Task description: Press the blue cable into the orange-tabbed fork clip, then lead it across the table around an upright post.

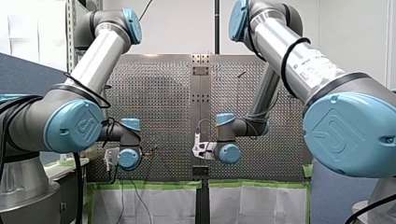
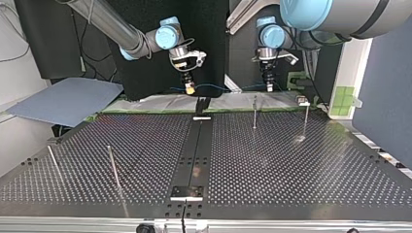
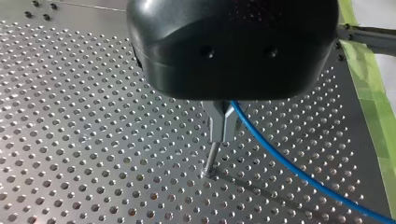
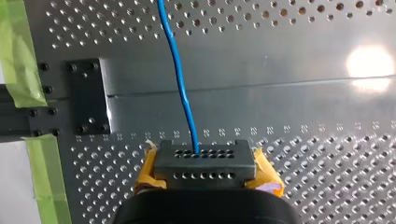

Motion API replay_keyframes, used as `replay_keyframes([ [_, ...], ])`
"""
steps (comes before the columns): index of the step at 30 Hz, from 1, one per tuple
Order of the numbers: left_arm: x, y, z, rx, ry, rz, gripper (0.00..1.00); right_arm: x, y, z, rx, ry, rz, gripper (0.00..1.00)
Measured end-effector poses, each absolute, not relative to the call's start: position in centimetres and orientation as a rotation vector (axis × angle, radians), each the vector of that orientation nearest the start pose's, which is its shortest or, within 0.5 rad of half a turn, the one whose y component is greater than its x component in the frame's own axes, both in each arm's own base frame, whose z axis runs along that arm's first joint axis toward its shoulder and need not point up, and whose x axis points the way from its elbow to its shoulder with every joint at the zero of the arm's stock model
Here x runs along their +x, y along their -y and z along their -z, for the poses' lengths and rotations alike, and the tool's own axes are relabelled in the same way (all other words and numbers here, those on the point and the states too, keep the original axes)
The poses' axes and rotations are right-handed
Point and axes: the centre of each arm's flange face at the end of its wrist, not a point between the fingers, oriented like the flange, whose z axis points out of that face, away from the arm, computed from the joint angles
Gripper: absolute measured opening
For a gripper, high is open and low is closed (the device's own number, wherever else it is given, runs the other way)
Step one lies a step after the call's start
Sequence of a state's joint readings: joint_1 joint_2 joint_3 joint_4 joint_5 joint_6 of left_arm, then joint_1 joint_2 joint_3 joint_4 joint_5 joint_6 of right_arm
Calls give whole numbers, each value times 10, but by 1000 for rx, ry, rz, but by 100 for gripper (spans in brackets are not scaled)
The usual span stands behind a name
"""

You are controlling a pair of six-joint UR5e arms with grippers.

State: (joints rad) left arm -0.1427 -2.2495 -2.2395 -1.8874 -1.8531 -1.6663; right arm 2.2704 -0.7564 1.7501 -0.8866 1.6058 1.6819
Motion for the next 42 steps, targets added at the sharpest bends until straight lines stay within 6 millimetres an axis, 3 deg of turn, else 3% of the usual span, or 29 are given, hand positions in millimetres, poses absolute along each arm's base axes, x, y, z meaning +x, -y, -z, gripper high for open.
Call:
replay_keyframes([
  [8,428,173,-2,-132,-1681,-18,0,496,379,-4,1791,952,-1685,0],
  [15,424,172,15,-127,-1718,-25,0,492,378,17,1810,964,-1666,0],
  [30,450,160,14,-163,-1713,-46,0,494,387,16,1791,964,-1663,0],
  [42,458,152,13,-185,-1717,-41,0,492,392,15,1764,968,-1655,0],
])
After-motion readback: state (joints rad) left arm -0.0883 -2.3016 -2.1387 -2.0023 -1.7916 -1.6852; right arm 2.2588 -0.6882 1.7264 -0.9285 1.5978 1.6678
